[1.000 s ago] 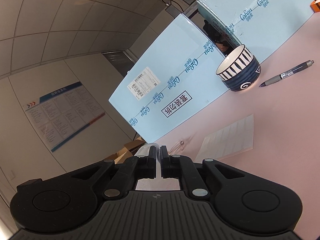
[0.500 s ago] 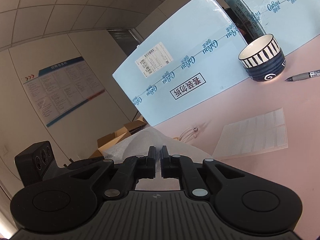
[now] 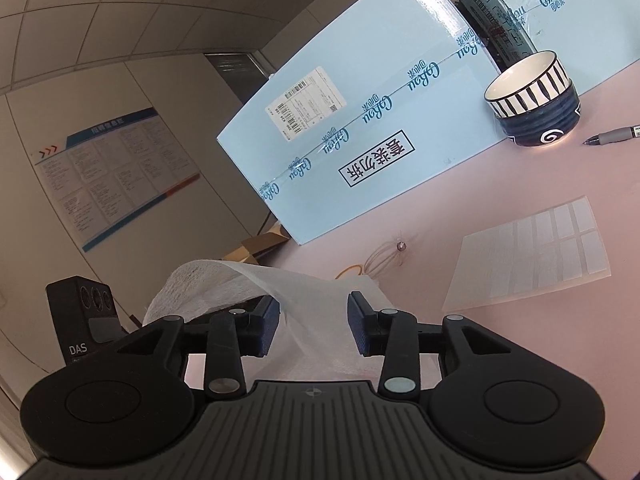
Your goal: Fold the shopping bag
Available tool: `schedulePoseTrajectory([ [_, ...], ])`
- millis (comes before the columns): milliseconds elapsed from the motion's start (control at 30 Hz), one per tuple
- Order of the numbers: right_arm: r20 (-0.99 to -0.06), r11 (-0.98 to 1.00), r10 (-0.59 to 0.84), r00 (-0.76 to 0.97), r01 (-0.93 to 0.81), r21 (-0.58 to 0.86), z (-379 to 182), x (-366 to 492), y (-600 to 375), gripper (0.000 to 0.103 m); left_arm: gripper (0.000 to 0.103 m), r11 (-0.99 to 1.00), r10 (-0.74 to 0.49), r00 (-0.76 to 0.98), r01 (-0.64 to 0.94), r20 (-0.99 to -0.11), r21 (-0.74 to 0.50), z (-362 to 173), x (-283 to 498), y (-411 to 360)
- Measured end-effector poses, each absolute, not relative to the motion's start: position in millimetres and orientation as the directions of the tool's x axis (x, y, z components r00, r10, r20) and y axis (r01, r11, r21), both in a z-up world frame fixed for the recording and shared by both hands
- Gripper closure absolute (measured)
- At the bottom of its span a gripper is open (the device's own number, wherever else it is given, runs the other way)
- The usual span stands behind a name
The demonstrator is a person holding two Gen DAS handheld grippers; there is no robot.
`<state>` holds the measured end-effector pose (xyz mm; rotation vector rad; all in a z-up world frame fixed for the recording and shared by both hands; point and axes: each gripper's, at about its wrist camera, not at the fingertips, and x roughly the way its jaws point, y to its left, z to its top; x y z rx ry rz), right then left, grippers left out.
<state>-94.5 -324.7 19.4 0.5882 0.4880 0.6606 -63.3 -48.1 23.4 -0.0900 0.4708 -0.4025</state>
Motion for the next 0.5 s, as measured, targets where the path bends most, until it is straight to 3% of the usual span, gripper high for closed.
schedulePoseTrajectory([
  [500,-0.22,0.688,0.617,0.756,-0.382,0.617,34,-110,-344,0.059,0.102,0.921,-0.389,0.822,0.354,-0.415,-0.164,23,-66,-49],
])
